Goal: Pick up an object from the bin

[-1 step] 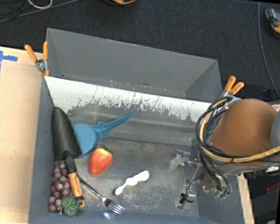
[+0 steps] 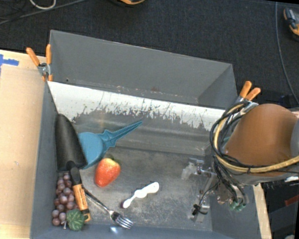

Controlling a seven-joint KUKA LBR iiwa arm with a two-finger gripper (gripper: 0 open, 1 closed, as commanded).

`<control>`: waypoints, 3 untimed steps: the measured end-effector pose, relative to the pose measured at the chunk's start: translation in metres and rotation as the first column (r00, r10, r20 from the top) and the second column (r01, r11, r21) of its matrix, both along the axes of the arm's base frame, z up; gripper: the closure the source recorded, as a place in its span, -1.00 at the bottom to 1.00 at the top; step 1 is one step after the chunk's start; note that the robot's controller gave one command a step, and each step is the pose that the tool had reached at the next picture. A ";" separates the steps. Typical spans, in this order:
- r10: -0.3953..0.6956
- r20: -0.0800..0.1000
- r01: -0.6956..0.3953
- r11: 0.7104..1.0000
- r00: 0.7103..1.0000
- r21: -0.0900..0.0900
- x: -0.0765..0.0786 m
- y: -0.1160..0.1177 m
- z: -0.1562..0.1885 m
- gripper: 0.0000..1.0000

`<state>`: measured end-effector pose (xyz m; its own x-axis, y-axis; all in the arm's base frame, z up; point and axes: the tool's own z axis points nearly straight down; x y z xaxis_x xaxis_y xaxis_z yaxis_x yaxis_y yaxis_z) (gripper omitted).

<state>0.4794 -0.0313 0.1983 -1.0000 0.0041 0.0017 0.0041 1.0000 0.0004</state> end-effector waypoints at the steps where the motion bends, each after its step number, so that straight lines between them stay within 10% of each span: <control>1: 0.126 0.001 -0.126 0.992 0.992 0.000 0.017 0.049 -0.071 -1.00; 2: 0.348 0.009 -0.348 0.938 0.938 -0.002 0.032 0.088 -0.074 -1.00; 3: 0.392 -0.002 -0.392 0.920 0.920 0.002 0.027 0.077 -0.089 -1.00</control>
Offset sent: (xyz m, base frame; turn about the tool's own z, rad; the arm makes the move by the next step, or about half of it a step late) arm 0.0317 0.0854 -0.0740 -0.3513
